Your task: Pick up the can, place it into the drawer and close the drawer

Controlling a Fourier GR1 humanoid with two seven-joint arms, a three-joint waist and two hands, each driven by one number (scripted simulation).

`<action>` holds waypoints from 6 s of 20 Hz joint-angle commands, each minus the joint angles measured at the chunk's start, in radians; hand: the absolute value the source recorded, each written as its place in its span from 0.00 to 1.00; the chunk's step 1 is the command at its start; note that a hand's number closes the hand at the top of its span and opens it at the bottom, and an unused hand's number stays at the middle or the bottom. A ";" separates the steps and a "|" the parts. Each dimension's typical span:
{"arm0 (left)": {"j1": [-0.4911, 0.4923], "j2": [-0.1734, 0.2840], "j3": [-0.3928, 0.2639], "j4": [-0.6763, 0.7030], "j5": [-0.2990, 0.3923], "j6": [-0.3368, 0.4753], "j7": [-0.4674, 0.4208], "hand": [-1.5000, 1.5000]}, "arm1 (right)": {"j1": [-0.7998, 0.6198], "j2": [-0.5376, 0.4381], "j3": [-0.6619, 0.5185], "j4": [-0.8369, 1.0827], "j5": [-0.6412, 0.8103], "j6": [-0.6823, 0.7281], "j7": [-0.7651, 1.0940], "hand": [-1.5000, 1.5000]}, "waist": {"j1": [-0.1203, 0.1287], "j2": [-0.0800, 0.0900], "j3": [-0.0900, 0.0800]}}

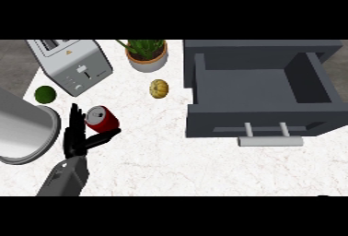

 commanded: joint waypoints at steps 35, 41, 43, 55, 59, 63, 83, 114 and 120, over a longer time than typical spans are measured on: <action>-0.316 -0.125 -0.092 0.183 -0.033 -0.198 -0.088 1.00 | -0.069 -0.022 -0.052 0.025 0.014 -0.006 0.015 0.00 | 0.002 -0.002 0.001; -0.369 -0.096 -0.156 -0.007 -0.051 -0.186 0.107 1.00 | -0.015 0.012 -0.019 -0.035 0.055 -0.007 0.008 0.00 | 0.011 -0.007 0.001; -0.383 -0.136 -0.207 -0.092 -0.037 -0.140 0.177 1.00 | -0.043 -0.016 -0.047 0.011 0.054 0.000 -0.016 0.00 | 0.019 -0.011 0.002; -0.556 -0.137 -0.392 -0.456 0.028 0.055 0.656 1.00 | -0.064 -0.002 -0.011 -0.017 0.094 -0.029 0.037 0.00 | 0.011 -0.008 0.001; -0.662 -0.122 -0.395 -0.454 -0.004 0.087 0.738 1.00 | -0.088 -0.019 -0.045 -0.069 0.057 -0.053 0.102 0.00 | 0.005 -0.006 0.001; -0.773 -0.137 -0.421 -0.327 0.050 0.132 0.727 1.00 | -0.058 -0.011 -0.027 -0.087 0.041 -0.024 0.089 0.00 | -0.015 0.000 0.001; -1.163 -0.137 -0.555 0.103 0.224 0.256 0.715 1.00 | -0.172 -0.068 -0.049 0.021 0.027 -0.022 0.091 0.00 | -0.064 0.013 0.003; -1.218 -0.137 -0.626 0.190 0.469 0.438 0.576 0.00 | -0.398 -0.231 0.233 0.217 0.576 -0.002 -0.082 0.00 | -0.056 0.031 0.003; -1.212 -0.137 -0.634 0.212 0.468 0.442 0.521 0.00 | -0.436 -0.249 0.311 0.361 0.722 -0.027 -0.165 0.00 | -0.045 0.024 0.003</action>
